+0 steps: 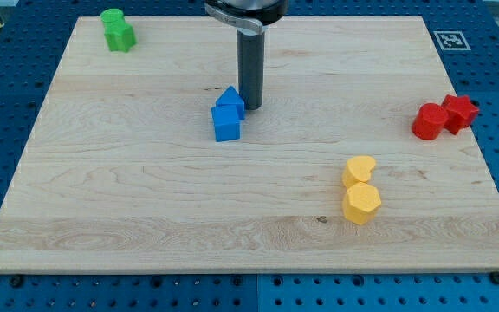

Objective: Move your arm to the red star

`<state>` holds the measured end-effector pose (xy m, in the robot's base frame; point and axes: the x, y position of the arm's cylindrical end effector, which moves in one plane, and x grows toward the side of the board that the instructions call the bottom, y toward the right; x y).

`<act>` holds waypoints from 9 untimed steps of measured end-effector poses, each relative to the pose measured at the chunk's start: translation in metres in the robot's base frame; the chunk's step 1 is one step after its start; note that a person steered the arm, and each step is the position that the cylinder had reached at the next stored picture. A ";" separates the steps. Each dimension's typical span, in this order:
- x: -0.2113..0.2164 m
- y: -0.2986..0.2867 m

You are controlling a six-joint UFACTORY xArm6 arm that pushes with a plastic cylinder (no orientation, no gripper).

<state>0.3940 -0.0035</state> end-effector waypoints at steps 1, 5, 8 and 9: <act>0.000 0.000; 0.031 0.124; 0.062 0.188; 0.089 0.206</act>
<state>0.4833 0.2023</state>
